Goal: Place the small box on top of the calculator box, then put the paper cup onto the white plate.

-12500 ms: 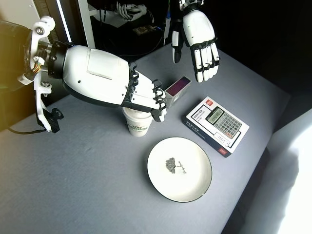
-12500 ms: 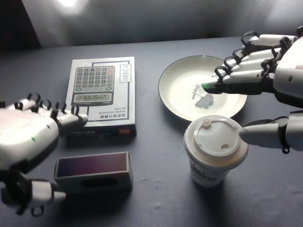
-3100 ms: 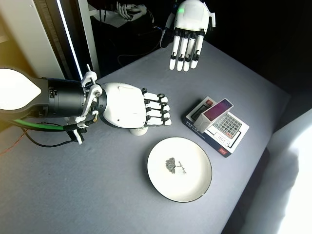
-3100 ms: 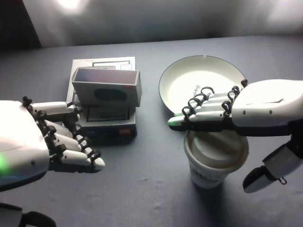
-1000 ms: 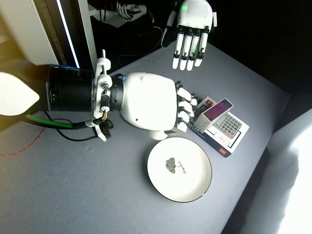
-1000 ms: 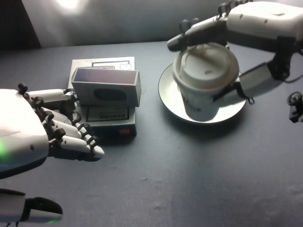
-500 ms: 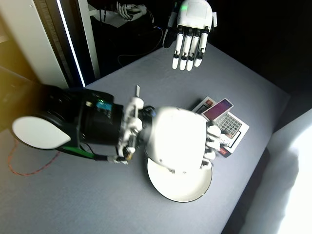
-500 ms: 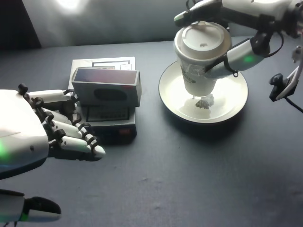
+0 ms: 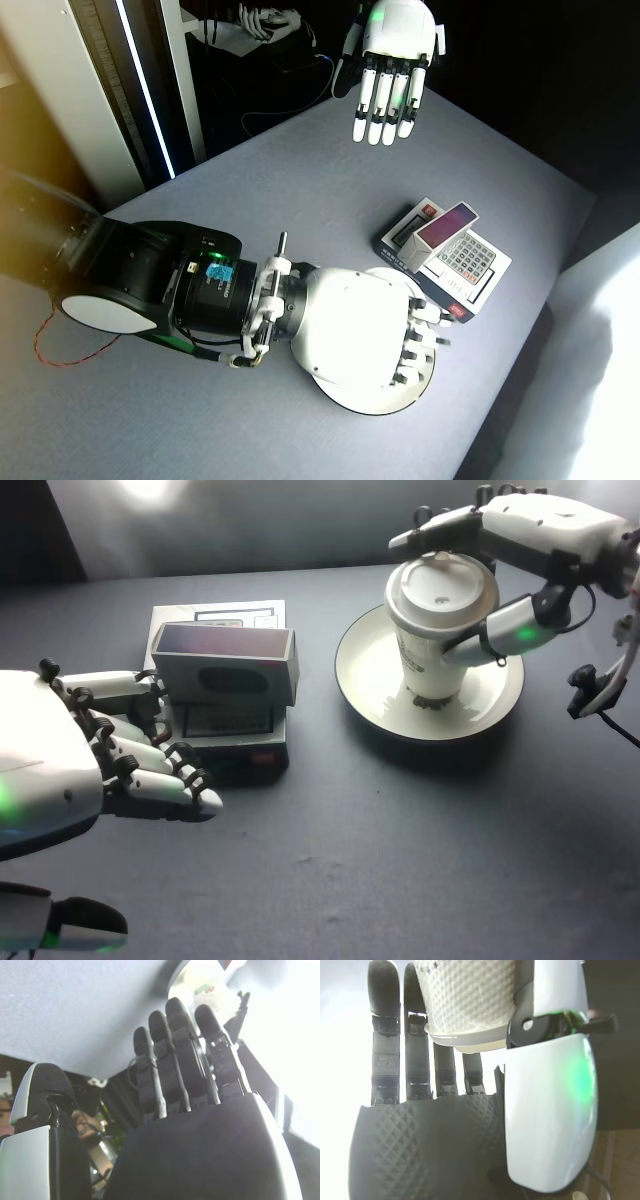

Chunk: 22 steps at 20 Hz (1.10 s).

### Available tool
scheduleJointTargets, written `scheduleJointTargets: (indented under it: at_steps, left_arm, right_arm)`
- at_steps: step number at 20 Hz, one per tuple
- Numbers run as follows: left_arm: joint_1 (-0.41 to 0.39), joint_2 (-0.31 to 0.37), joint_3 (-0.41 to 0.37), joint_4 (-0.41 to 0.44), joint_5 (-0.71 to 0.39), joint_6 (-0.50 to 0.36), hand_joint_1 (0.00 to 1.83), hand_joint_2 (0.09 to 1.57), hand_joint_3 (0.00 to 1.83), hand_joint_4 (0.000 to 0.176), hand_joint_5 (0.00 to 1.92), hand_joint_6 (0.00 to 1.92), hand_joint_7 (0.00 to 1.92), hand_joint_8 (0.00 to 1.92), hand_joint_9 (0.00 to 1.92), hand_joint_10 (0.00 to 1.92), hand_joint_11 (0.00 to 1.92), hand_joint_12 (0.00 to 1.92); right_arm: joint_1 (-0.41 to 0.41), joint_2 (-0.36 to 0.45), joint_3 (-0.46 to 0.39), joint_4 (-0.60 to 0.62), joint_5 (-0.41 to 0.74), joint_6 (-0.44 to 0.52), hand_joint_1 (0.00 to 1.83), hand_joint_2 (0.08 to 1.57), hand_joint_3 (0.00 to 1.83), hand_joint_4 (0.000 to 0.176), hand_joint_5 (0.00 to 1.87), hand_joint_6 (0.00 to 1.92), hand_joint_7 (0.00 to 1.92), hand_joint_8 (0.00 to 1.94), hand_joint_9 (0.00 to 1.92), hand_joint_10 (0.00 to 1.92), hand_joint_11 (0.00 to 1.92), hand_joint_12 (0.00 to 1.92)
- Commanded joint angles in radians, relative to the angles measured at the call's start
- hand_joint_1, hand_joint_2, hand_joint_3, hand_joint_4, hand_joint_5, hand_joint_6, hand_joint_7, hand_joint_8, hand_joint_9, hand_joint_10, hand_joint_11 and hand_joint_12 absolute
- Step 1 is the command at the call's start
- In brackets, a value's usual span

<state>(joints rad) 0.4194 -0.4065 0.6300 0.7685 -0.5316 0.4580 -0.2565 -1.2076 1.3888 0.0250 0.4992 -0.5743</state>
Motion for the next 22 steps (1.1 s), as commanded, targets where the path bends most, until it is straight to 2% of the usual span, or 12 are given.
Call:
scheduleJointTargets:
  at_steps: [1,2,5,6,7,9,12,17,19,20,21,22]
  left_arm:
    - [-0.015,0.010,0.006,-0.027,-0.077,-0.001,0.58,1.13,0.00,0.000,0.53,0.00,0.58,0.01,0.60,0.01,0.03,1.15]
    - [-0.015,0.010,0.006,-0.027,-0.077,-0.001,0.55,1.14,0.00,0.000,0.51,0.00,0.56,0.00,0.58,0.00,0.01,1.16]
    - [-0.015,0.010,0.006,-0.026,-0.077,-0.001,0.55,1.14,0.00,0.000,0.50,0.00,0.55,0.00,0.57,0.00,0.00,1.16]
    - [-0.015,0.010,0.005,-0.025,-0.077,-0.001,0.55,1.14,0.00,0.000,0.51,0.00,0.55,0.00,0.57,0.00,0.00,1.17]
    - [-0.015,0.010,0.005,-0.025,-0.077,-0.001,0.56,1.14,0.00,0.000,0.52,0.01,0.56,0.01,0.58,0.00,0.01,1.17]
    - [-0.015,0.010,0.006,-0.025,-0.077,-0.001,0.56,1.14,0.00,0.000,0.52,0.01,0.56,0.00,0.57,0.00,0.00,1.18]
    - [-0.015,0.010,0.006,-0.024,-0.077,-0.001,0.55,1.13,0.00,0.000,0.53,0.01,0.58,0.00,0.60,0.01,0.03,1.16]
    - [-0.015,0.010,0.006,-0.026,-0.077,-0.001,0.53,1.14,0.00,0.000,0.53,0.01,0.57,0.01,0.59,0.01,0.01,1.17]
    - [-0.015,0.010,0.006,-0.026,-0.077,-0.001,0.58,1.13,0.00,0.000,0.51,0.00,0.56,0.00,0.59,0.01,0.00,1.18]
    - [-0.015,0.010,0.007,-0.026,-0.077,-0.001,0.55,1.13,0.00,0.000,0.52,0.00,0.57,0.01,0.59,0.01,0.01,1.19]
    - [-0.015,0.010,0.007,-0.026,-0.077,-0.001,0.55,1.13,0.00,0.000,0.52,0.00,0.57,0.01,0.59,0.01,0.01,1.19]
    - [-0.015,0.010,0.008,-0.026,-0.077,-0.001,0.52,1.14,0.00,0.000,0.52,0.01,0.57,0.00,0.59,0.01,0.01,1.19]
  right_arm:
    - [-0.002,0.011,0.004,0.020,0.149,0.007,1.18,1.22,0.00,0.000,0.71,1.38,0.86,1.20,0.76,0.70,0.48,1.36]
    - [-0.016,0.012,0.004,0.044,0.165,0.007,1.17,1.22,0.00,0.000,0.72,1.37,0.86,1.20,0.78,0.58,0.47,1.35]
    - [-0.056,0.012,0.006,0.108,0.198,0.007,1.17,1.21,0.00,0.002,0.72,1.37,0.86,1.20,0.79,0.55,0.46,1.35]
    - [-0.067,0.012,0.005,0.113,0.201,0.008,1.20,1.16,0.00,0.000,0.66,0.72,0.76,0.65,0.75,0.49,0.39,1.33]
    - [-0.076,0.012,0.005,0.113,0.205,0.008,1.18,1.14,0.00,0.000,0.65,0.40,0.75,0.33,0.68,0.42,0.28,1.37]
    - [-0.088,0.013,0.006,0.113,0.206,0.007,1.11,1.09,0.00,0.000,0.68,0.10,0.77,0.05,0.60,0.34,0.19,1.40]
    - [-0.094,0.014,0.006,0.113,0.205,0.007,1.05,1.02,0.00,0.000,0.58,0.03,0.68,0.00,0.51,0.29,0.08,1.40]
    - [-0.092,0.020,0.005,0.112,0.193,0.014,1.00,1.01,0.00,0.000,0.42,0.00,0.52,0.00,0.40,0.22,0.00,1.37]
    - [-0.092,0.027,0.005,0.111,0.194,0.019,0.93,0.98,0.00,0.000,0.32,0.00,0.43,0.00,0.34,0.11,0.00,1.19]
    - [-0.092,0.029,0.005,0.104,0.194,0.022,0.91,0.98,0.00,0.000,0.26,0.00,0.36,0.00,0.29,0.08,0.00,1.10]
    - [-0.092,0.031,0.005,0.094,0.194,0.026,0.91,0.98,0.00,0.000,0.26,0.00,0.36,0.00,0.29,0.08,0.00,1.10]
    - [-0.092,0.033,0.005,0.082,0.194,0.032,0.87,0.99,0.00,0.000,0.19,0.00,0.28,0.00,0.24,0.05,0.00,1.00]
